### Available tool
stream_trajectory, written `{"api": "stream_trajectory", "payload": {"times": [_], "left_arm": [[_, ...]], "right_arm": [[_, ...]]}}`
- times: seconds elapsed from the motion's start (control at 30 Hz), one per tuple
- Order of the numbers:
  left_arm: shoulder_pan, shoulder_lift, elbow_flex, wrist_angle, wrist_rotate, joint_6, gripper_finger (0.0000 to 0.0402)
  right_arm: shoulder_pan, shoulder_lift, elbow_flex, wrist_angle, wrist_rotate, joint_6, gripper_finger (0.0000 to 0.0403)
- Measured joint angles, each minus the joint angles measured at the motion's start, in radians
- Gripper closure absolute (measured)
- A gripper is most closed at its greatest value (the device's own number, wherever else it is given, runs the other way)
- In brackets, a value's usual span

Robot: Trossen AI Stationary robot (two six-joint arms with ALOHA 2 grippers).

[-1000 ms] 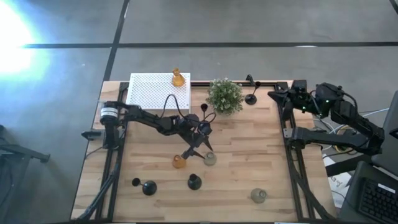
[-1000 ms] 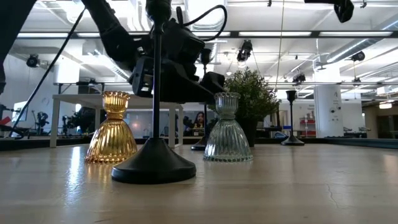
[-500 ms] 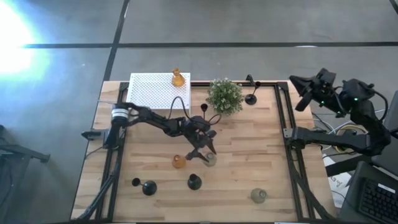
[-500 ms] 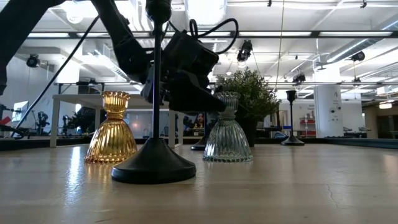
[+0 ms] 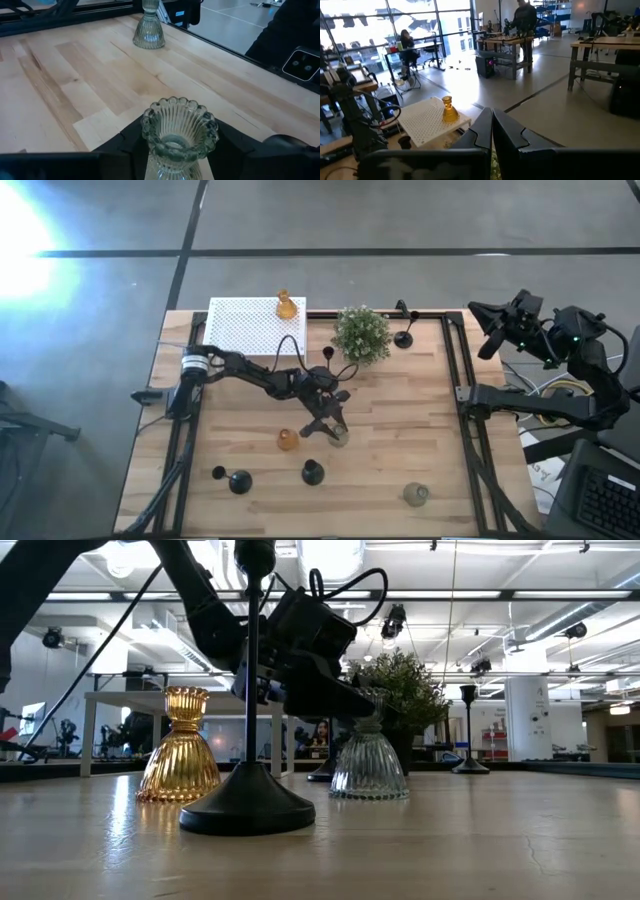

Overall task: Pick & Place candle stick holders
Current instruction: Put the top transparent glass candle holder on the shelf

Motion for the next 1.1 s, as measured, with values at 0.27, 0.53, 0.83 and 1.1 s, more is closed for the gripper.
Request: {"api": "stream_trajectory", "payload": {"times": [0.27,0.53,0.83,1.1], "left_arm": [[0.000,-0.022,-0.002,-0.031,-0.010,-0.023,0.0242],[0.004,-0.114,-0.003,-0.116,-0.067,-0.015,0.0242],[0.028,-0.296,-0.004,-0.253,-0.184,-0.014,0.0242],[0.079,-0.530,-0.006,-0.495,-0.343,-0.017,0.0242]], "right_arm": [[0.000,0.000,-0.004,0.001,0.000,-0.054,0.0394],[0.000,0.001,-0.004,0.001,0.000,-0.056,0.0394],[0.000,0.000,-0.005,0.002,-0.001,-0.056,0.0394],[0.000,0.000,-0.005,0.002,-0.003,-0.056,0.0394]]}}
